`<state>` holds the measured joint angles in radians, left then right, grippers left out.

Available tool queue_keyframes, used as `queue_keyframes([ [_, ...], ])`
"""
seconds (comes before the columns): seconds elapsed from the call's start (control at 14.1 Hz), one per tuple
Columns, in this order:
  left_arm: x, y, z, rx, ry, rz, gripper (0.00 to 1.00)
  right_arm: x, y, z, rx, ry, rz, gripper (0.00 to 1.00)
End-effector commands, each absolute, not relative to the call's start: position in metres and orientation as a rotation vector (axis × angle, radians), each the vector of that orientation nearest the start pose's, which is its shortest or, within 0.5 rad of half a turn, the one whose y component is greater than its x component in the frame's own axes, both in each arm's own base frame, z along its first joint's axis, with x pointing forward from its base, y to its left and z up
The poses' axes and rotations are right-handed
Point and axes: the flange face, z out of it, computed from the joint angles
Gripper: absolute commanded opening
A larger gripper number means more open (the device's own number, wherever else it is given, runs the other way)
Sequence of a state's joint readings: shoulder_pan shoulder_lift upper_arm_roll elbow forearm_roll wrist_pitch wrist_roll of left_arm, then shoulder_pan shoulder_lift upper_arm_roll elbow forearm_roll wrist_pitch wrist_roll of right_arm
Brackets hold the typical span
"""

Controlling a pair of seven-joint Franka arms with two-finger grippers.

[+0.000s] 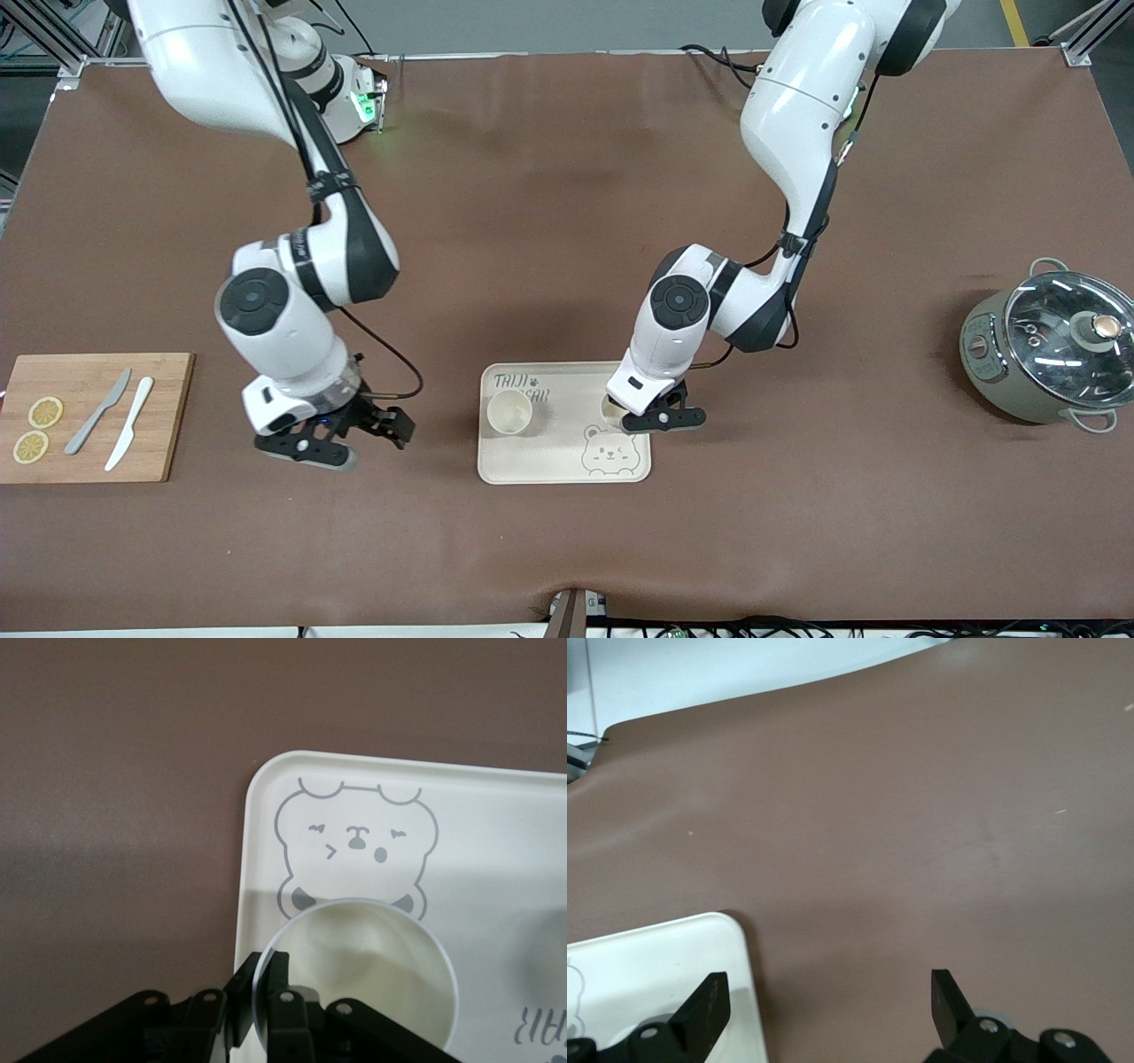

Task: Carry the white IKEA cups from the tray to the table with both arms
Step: 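Grasp the white cup with the left gripper while the right gripper approaches, then carry the cup toward the pot with the left gripper while the right gripper grasps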

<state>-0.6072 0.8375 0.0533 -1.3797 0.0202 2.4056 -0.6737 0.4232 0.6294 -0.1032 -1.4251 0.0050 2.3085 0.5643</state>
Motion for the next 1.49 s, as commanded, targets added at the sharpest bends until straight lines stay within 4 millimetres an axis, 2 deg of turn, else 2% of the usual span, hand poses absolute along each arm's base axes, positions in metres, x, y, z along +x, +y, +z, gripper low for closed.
queue_keyframes([
  [0.0, 0.641, -0.399, 0.263, -3.182, -0.173, -0.351, 0.00, 0.708, 0.267, 0.342, -3.027, 0.359, -0.400, 1.00],
  [0.21, 0.639, -0.373, 0.341, -3.144, -0.201, -0.258, 0.00, 0.705, 0.271, 0.336, -3.043, 0.336, -0.384, 1.00],
  [0.28, 0.635, -0.353, 0.369, -3.119, -0.171, -0.180, 0.00, 0.699, 0.282, 0.331, -3.058, 0.310, -0.379, 1.00],
  [0.36, 0.627, -0.334, 0.389, -3.090, -0.110, -0.080, 0.00, 0.695, 0.293, 0.326, -3.070, 0.287, -0.367, 1.00],
  [0.43, 0.619, -0.313, 0.406, -3.081, -0.070, -0.028, 0.00, 0.695, 0.291, 0.323, -3.071, 0.291, -0.362, 1.00],
  [0.5, 0.612, -0.290, 0.420, -3.088, -0.042, -0.018, 0.00, 0.700, 0.283, 0.322, -3.070, 0.289, -0.374, 1.00],
  [0.64, 0.591, -0.254, 0.439, -3.094, 0.036, 0.004, 0.00, 0.695, 0.289, 0.318, -3.078, 0.259, -0.353, 1.00],
  [0.78, 0.568, -0.210, 0.451, -3.109, 0.110, -0.004, 0.00, 0.693, 0.292, 0.321, -3.068, 0.269, -0.344, 1.00],
  [0.92, 0.537, -0.154, 0.455, -3.183, 0.117, -0.076, 0.00, 0.686, 0.305, 0.321, -3.073, 0.228, -0.332, 1.00],
  [1.07, 0.502, -0.103, 0.440, -3.202, 0.206, -0.174, 0.00, 0.679, 0.315, 0.315, -3.100, 0.183, -0.282, 1.00],
  [1.14, 0.491, -0.081, 0.430, -3.203, 0.249, -0.202, 0.00, 0.673, 0.324, 0.315, -3.104, 0.146, -0.264, 1.00],
  [1.21, 0.483, -0.068, 0.417, -3.196, 0.291, -0.194, 0.00, 0.671, 0.326, 0.314, -3.113, 0.140, -0.237, 1.00],
  [1.42, 0.461, -0.055, 0.370, -3.174, 0.333, -0.265, 0.00, 0.664, 0.335, 0.308, -3.092, 0.133, -0.169, 1.00],
])
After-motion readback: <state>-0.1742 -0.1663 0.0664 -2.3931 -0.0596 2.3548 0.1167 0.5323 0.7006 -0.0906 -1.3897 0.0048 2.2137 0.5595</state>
